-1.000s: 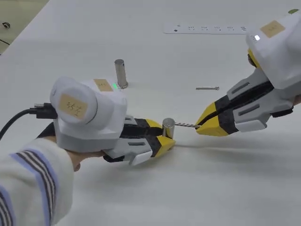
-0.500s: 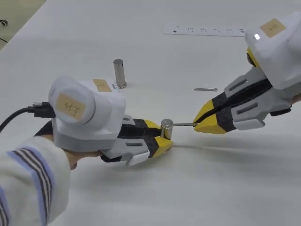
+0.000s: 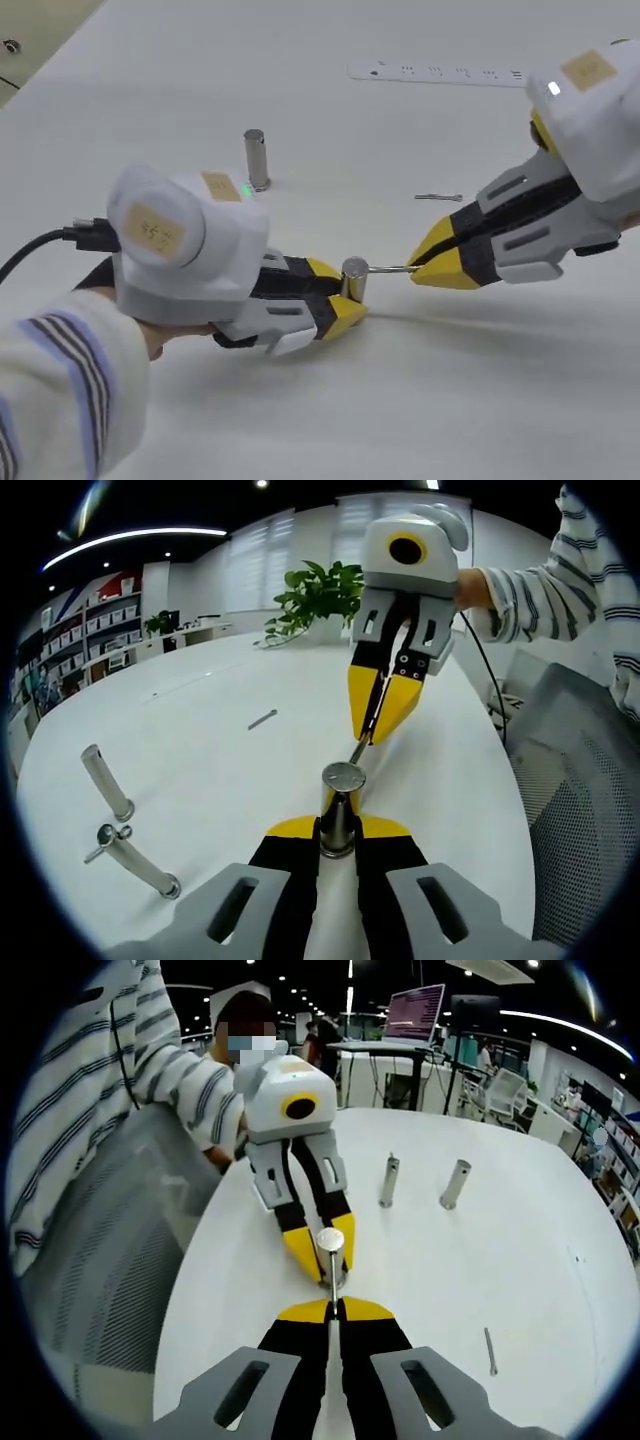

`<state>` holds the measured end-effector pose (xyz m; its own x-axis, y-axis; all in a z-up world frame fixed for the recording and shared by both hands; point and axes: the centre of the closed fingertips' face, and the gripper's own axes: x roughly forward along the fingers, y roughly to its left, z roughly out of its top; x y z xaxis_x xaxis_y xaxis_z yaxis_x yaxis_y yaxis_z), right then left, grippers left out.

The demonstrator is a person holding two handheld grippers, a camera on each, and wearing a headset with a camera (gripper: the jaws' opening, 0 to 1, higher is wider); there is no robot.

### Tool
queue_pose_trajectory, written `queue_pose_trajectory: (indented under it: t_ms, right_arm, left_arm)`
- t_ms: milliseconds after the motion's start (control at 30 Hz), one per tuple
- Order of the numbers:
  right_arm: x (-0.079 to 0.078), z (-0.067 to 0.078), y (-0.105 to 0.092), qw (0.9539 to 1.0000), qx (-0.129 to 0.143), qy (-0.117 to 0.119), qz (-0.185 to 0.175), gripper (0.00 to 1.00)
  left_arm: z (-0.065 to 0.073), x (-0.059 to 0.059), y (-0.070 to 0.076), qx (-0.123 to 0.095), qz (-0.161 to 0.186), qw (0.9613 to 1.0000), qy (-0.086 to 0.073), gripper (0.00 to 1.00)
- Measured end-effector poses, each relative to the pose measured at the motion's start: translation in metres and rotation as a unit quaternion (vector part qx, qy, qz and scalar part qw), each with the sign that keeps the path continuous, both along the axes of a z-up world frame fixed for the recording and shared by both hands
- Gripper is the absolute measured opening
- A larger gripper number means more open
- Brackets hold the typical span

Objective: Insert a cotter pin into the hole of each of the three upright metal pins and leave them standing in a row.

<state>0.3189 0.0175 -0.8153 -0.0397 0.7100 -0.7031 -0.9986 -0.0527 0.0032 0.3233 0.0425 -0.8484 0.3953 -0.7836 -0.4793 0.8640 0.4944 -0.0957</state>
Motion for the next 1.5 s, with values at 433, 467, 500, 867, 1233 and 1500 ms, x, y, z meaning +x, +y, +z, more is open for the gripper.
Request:
queue_pose_trajectory:
  t_ms: [433, 467, 500, 867, 1233, 1500]
  right_arm:
    - [0.001, -0.001, 0.003, 0.9998, -0.004, -0.020, 0.005, 0.04]
    - [0.001, -0.002, 0.004, 0.9996, -0.009, -0.023, 0.009, 0.04]
    - [-0.001, -0.001, 0.006, 0.9996, -0.010, -0.025, 0.010, 0.04]
    - [-0.001, -0.006, 0.020, 0.9996, -0.014, -0.021, 0.012, 0.04]
    - [-0.004, -0.008, 0.028, 0.9994, -0.016, -0.025, 0.020, 0.04]
    - [-0.003, -0.012, 0.007, 0.9986, -0.043, -0.030, 0.010, 0.11]
  left_arm:
    - [-0.001, 0.002, -0.001, 0.009, -0.011, 0.9999, -0.006, 0.11]
    - [-0.001, 0.002, -0.001, 0.009, -0.011, 0.9999, -0.007, 0.11]
    - [-0.001, 0.002, -0.001, 0.009, -0.012, 0.9999, -0.008, 0.11]
    - [-0.001, 0.001, -0.001, 0.001, -0.011, 0.9999, -0.012, 0.11]
    - [-0.002, 0.000, -0.001, -0.012, -0.008, 0.9999, -0.009, 0.11]
    - [-0.002, -0.002, -0.003, -0.024, -0.005, 0.9997, -0.005, 0.12]
